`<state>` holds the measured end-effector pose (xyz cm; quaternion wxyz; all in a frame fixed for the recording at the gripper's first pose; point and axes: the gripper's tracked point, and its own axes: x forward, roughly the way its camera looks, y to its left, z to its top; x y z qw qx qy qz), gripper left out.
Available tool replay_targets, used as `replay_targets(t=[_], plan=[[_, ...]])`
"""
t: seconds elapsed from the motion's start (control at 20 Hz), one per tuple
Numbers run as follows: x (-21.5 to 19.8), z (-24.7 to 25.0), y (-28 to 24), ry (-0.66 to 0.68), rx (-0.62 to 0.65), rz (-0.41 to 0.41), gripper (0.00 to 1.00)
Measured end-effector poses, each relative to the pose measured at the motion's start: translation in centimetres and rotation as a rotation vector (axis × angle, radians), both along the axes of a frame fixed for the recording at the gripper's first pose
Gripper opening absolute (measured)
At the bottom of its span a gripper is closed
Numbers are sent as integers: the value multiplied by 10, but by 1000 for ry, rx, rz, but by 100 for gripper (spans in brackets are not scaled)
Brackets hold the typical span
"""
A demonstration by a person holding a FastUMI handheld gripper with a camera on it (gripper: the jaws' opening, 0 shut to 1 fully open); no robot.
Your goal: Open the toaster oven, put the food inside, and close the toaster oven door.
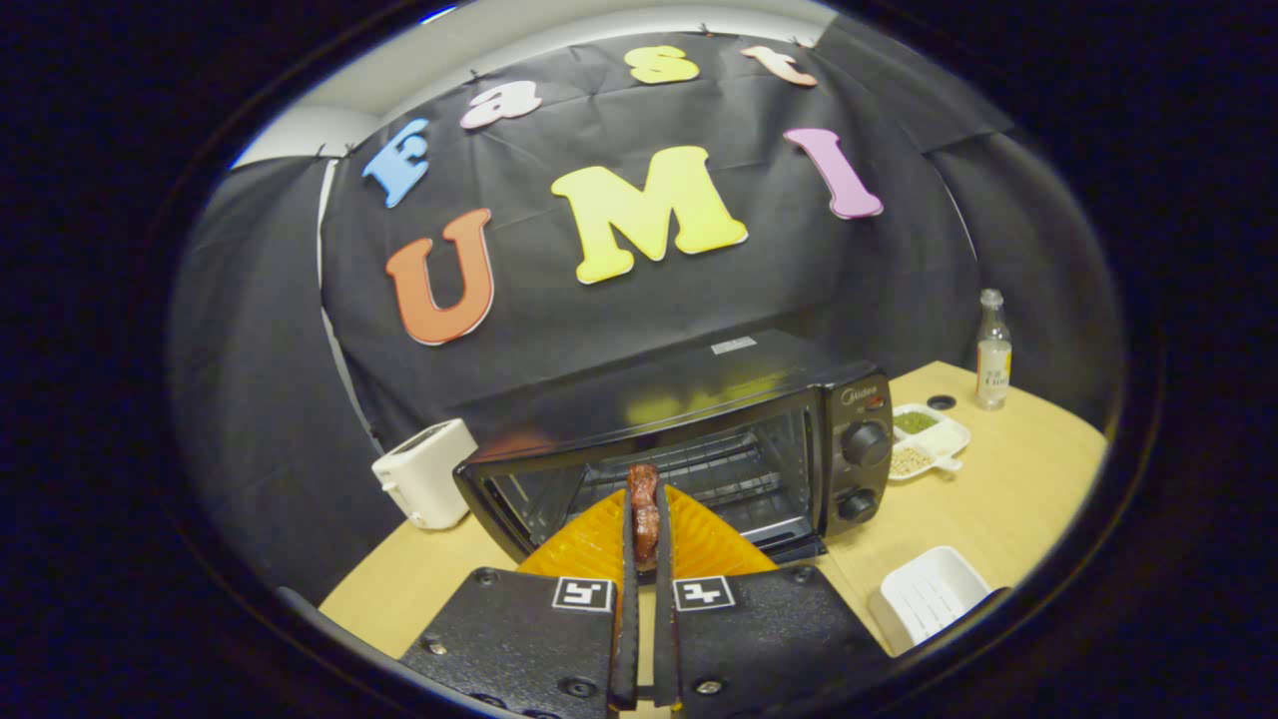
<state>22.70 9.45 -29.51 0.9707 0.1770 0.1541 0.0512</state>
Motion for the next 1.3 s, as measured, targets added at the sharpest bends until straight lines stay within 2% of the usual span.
replay_targets(t=[0.3,0.45,0.55,0.75,1.0,1.15,1.3], plan=[[44,-29,9,14,335,-83,9],[65,-46,7,38,407,-115,9],[80,-53,5,56,395,-121,9],[81,-52,3,56,327,-113,12],[84,-60,-6,72,207,-131,25],[83,-60,-9,84,161,-138,29],[77,-60,-12,100,136,-137,49]])
